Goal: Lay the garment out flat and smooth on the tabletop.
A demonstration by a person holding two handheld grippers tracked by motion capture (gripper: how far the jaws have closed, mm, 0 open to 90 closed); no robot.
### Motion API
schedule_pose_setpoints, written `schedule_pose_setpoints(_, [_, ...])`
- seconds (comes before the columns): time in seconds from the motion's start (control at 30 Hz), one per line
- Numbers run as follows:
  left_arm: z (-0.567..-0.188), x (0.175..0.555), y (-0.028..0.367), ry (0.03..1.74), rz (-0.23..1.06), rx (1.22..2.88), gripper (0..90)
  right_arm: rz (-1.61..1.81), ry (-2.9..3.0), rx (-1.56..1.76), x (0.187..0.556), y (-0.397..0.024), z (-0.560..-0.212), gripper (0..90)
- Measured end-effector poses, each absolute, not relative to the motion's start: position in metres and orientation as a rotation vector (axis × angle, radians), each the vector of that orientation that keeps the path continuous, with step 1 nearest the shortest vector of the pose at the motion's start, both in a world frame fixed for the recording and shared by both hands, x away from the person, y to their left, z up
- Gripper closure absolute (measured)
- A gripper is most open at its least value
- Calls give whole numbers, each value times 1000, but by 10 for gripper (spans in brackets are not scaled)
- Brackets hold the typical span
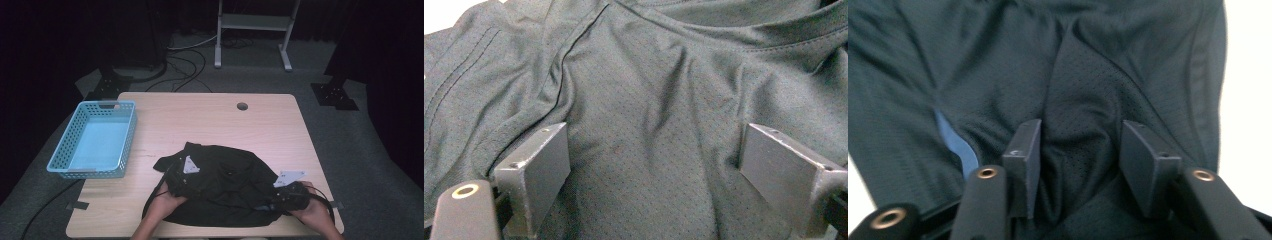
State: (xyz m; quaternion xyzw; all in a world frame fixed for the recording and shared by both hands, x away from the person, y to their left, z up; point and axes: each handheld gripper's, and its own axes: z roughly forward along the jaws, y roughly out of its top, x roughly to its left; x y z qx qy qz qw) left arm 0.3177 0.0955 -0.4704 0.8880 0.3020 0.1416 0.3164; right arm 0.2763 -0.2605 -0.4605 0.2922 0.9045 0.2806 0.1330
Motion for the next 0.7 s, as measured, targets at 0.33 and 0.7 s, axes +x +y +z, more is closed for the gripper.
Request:
schedule_pose_setpoints(0.33, [-469, 288, 121, 816, 361, 2351, 119, 881, 2624, 807, 261, -246, -465, 456])
schedule_pose_setpoints(0.7, [-469, 234, 132, 739, 329, 2384, 109, 937, 2638, 764, 217, -246, -468, 419])
